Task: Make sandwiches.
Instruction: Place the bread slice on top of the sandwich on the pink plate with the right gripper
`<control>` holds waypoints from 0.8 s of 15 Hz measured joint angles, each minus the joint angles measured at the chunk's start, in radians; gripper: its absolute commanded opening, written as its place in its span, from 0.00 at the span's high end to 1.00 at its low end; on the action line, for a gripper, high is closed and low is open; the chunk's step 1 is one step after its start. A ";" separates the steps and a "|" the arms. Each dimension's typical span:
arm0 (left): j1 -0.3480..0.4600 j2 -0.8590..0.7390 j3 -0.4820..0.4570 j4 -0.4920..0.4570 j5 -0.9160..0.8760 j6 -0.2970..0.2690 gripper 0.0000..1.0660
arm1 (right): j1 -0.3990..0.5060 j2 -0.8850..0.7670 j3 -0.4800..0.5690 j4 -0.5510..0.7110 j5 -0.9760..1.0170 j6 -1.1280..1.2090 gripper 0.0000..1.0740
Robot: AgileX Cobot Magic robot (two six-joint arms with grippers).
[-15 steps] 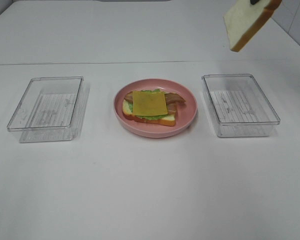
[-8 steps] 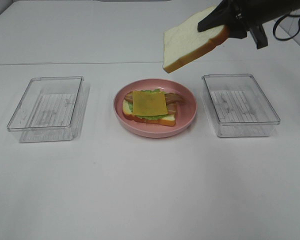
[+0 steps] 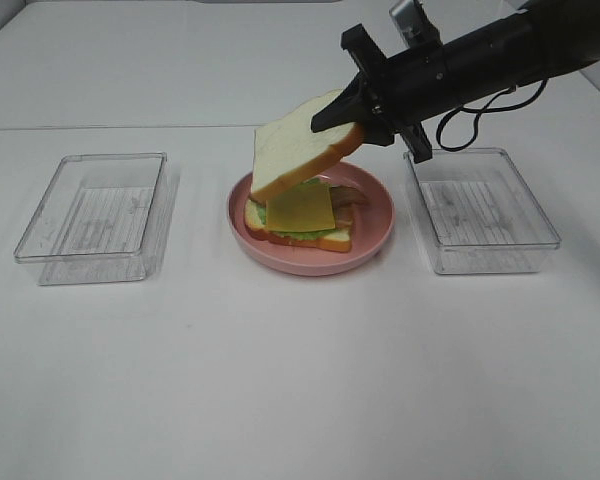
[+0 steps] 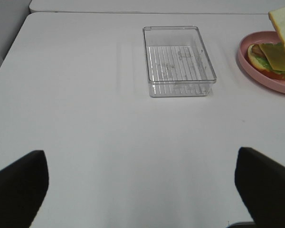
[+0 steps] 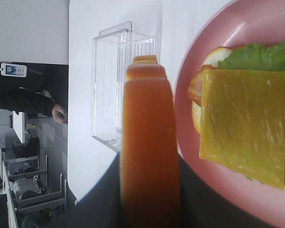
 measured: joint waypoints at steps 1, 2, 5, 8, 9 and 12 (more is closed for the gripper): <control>0.000 0.000 0.000 0.000 0.000 0.000 0.06 | 0.007 0.023 -0.024 0.003 -0.001 0.000 1.00; 0.000 0.000 0.000 0.000 0.000 0.000 0.06 | 0.007 0.046 -0.048 0.008 -0.003 0.000 1.00; 0.000 0.000 0.000 0.000 0.000 0.000 0.06 | 0.009 0.101 -0.065 0.021 -0.010 0.002 1.00; 0.000 0.000 0.000 0.000 0.000 0.000 0.06 | 0.011 0.139 -0.065 0.017 -0.011 0.003 1.00; 0.000 0.000 0.000 0.000 0.000 0.000 0.06 | 0.011 0.140 -0.065 0.017 -0.011 0.004 1.00; 0.000 0.000 0.000 0.000 0.000 0.000 0.06 | 0.011 0.142 -0.065 -0.032 -0.016 0.030 0.77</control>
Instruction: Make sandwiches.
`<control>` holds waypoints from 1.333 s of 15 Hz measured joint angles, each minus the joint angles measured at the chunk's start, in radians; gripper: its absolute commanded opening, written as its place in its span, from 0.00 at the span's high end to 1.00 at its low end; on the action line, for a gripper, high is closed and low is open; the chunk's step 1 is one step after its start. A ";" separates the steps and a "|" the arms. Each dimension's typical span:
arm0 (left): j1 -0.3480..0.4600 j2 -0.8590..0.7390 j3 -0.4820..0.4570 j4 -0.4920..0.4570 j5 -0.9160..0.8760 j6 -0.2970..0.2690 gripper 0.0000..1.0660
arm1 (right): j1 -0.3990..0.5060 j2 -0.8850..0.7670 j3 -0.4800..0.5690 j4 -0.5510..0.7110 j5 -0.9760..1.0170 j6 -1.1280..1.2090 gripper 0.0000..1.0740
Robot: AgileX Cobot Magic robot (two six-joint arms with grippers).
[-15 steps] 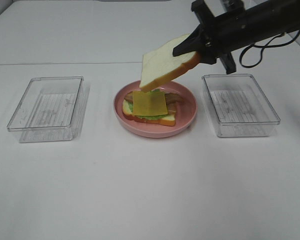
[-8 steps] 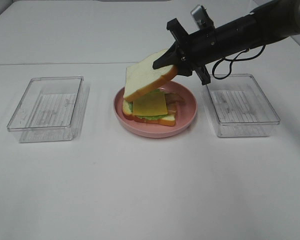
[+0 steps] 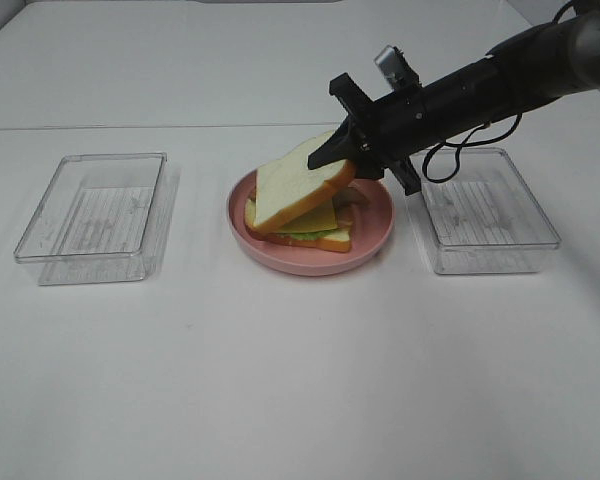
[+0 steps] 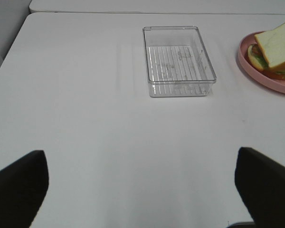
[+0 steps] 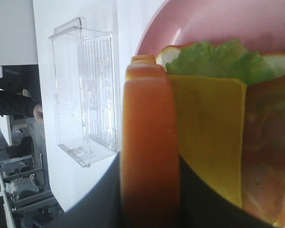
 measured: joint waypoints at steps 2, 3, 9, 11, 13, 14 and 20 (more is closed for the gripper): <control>0.000 0.000 0.000 0.000 0.000 0.000 0.06 | 0.001 0.000 0.000 -0.027 -0.002 0.021 0.56; 0.000 0.000 0.000 0.000 0.000 0.000 0.06 | 0.002 -0.001 -0.001 -0.036 -0.002 0.022 0.45; 0.000 0.000 0.000 0.000 0.000 0.000 0.06 | 0.003 -0.031 -0.117 -0.404 0.060 0.210 0.37; 0.000 0.000 0.000 0.000 0.000 0.000 0.06 | 0.003 -0.036 -0.176 -0.557 0.126 0.288 0.37; 0.000 0.000 0.000 0.000 0.000 0.000 0.06 | 0.003 -0.043 -0.248 -0.636 0.184 0.351 0.32; 0.000 0.000 0.000 0.000 0.000 0.000 0.06 | 0.003 -0.044 -0.280 -0.669 0.209 0.379 0.26; 0.000 0.000 0.000 0.000 0.000 0.000 0.06 | -0.006 -0.052 -0.506 -1.007 0.343 0.514 0.19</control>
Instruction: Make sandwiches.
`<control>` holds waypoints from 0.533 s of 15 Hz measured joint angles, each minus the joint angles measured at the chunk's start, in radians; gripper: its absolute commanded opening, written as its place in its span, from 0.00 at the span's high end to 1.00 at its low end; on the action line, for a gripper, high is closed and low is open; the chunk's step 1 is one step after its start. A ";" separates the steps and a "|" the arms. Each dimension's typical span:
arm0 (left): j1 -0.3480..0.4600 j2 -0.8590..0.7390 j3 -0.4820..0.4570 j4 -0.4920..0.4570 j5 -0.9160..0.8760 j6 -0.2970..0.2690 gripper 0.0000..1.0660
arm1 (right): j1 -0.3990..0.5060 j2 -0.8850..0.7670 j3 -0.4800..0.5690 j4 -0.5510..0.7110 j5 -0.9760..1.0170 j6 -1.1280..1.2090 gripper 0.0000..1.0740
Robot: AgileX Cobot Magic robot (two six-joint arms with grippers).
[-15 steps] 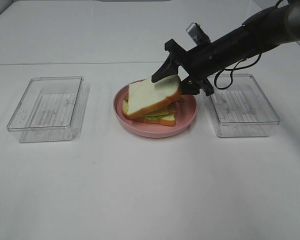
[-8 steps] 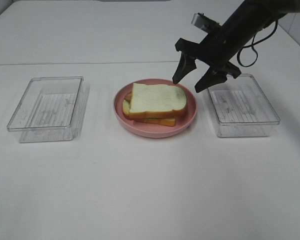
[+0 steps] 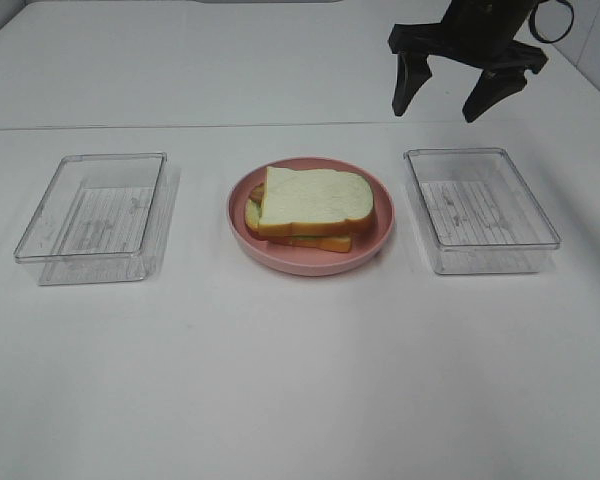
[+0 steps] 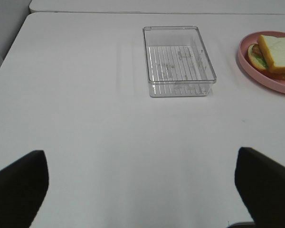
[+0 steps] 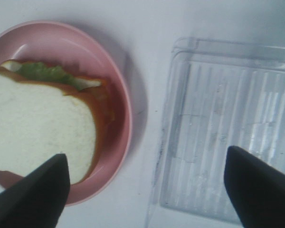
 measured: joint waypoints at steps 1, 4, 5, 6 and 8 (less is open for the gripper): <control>0.000 0.000 0.000 0.000 0.000 0.000 0.06 | -0.006 0.000 -0.002 -0.007 0.000 0.003 0.19; 0.000 0.000 0.000 0.000 0.000 0.000 0.06 | -0.100 -0.012 -0.003 -0.054 0.001 0.006 0.19; 0.000 0.000 0.000 0.000 0.000 0.000 0.06 | -0.117 -0.027 0.006 -0.068 0.001 0.007 0.20; 0.000 0.000 0.000 0.000 0.000 0.000 0.06 | -0.119 -0.038 0.017 -0.073 0.000 0.007 0.20; 0.000 0.000 0.000 0.000 0.000 0.000 0.06 | -0.119 -0.189 0.215 -0.082 -0.001 0.012 0.20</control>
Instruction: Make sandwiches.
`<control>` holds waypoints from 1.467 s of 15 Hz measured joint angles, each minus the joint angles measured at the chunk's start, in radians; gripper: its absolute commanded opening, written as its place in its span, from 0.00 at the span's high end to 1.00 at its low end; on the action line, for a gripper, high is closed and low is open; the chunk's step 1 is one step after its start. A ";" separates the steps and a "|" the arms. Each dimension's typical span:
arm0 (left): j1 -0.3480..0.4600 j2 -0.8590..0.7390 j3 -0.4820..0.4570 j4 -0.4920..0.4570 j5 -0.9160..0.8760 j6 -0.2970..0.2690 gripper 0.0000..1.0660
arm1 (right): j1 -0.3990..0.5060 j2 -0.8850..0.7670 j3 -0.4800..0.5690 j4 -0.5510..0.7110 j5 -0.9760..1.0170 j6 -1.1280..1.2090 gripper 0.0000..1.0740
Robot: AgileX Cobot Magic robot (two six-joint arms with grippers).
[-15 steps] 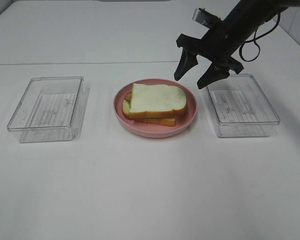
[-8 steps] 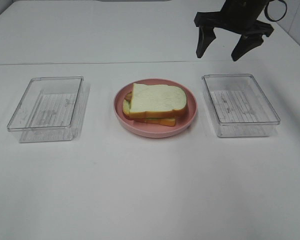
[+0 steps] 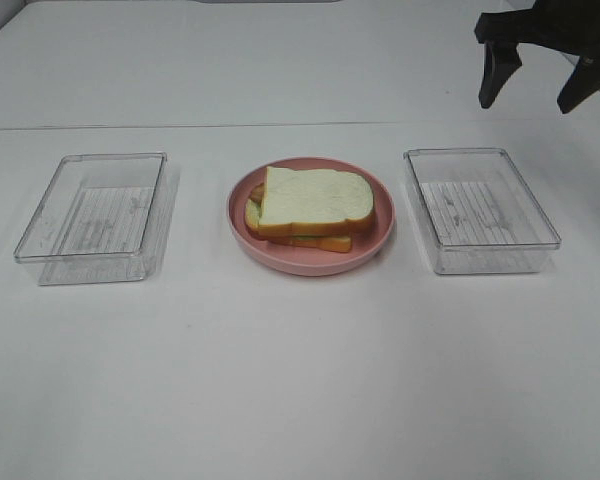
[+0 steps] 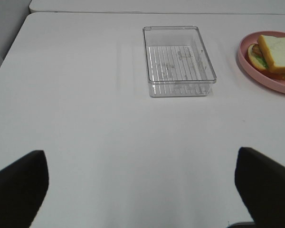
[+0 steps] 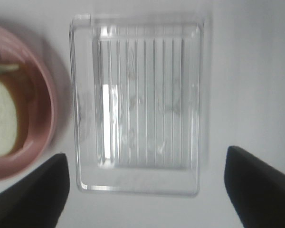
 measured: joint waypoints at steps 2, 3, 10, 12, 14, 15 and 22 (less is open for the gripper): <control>0.000 0.000 0.000 0.000 0.000 0.000 0.06 | 0.000 -0.141 0.188 0.000 -0.001 0.009 0.20; 0.000 0.000 0.000 0.000 0.000 0.000 0.06 | 0.000 -0.246 0.335 0.000 -0.001 0.010 0.21; 0.000 0.000 0.000 -0.010 0.000 0.000 0.06 | 0.000 -1.081 1.019 -0.001 -0.051 0.021 0.21; 0.000 0.000 0.000 -0.010 0.000 0.000 0.06 | 0.000 -1.312 1.122 -0.001 -0.049 0.021 0.21; 0.000 0.000 0.000 -0.010 0.000 0.000 0.06 | 0.000 -1.440 1.173 -0.001 -0.049 0.016 0.21; 0.000 0.000 0.000 -0.011 0.000 0.000 0.06 | 0.000 -1.561 1.247 -0.001 -0.053 0.011 0.21; 0.000 0.000 0.000 -0.011 0.000 0.000 0.06 | 0.000 -1.848 1.378 -0.001 -0.101 -0.034 0.21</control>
